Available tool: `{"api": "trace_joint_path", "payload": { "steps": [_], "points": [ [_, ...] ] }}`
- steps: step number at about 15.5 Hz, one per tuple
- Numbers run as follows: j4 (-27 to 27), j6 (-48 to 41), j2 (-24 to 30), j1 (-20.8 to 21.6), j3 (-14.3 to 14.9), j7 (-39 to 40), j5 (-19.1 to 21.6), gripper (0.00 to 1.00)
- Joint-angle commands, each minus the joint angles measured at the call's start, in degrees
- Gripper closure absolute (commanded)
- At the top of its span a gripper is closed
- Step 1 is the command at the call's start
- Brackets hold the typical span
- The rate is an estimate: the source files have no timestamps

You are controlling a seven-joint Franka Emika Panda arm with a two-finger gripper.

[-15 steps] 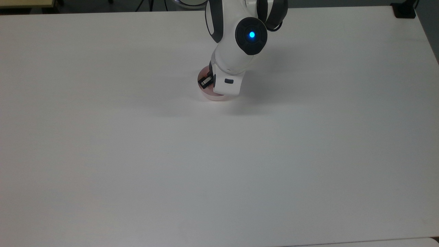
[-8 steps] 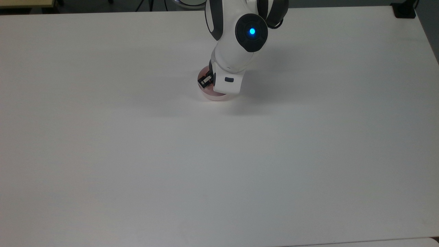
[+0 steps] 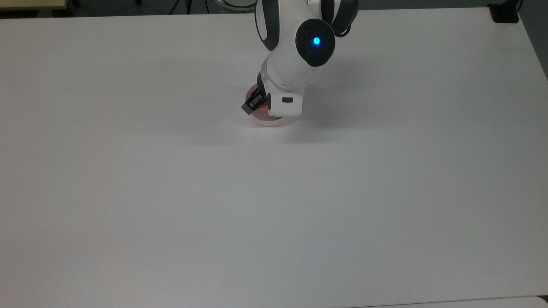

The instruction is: Pick up strawberry from bowl

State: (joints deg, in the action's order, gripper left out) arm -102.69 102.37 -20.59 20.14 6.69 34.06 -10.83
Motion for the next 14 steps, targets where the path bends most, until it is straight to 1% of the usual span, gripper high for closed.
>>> {"api": "trace_joint_path", "payload": {
  "steps": [1,5,7,8,12,14],
  "points": [
    [-1.89,-0.33,1.08,0.43,0.43,1.36,-1.21,0.22],
    [-3.74,3.44,1.16,0.25,0.43,1.72,-1.12,0.23],
    [-4.09,4.15,1.16,0.34,0.43,1.28,-1.12,0.25],
    [-4.09,4.15,1.25,0.43,0.43,0.93,-1.03,0.28],
    [-4.35,4.33,0.81,0.78,0.34,-1.89,-1.12,0.45],
    [-4.7,4.41,0.81,0.78,0.34,-1.8,-1.12,0.48]
  ]
}}
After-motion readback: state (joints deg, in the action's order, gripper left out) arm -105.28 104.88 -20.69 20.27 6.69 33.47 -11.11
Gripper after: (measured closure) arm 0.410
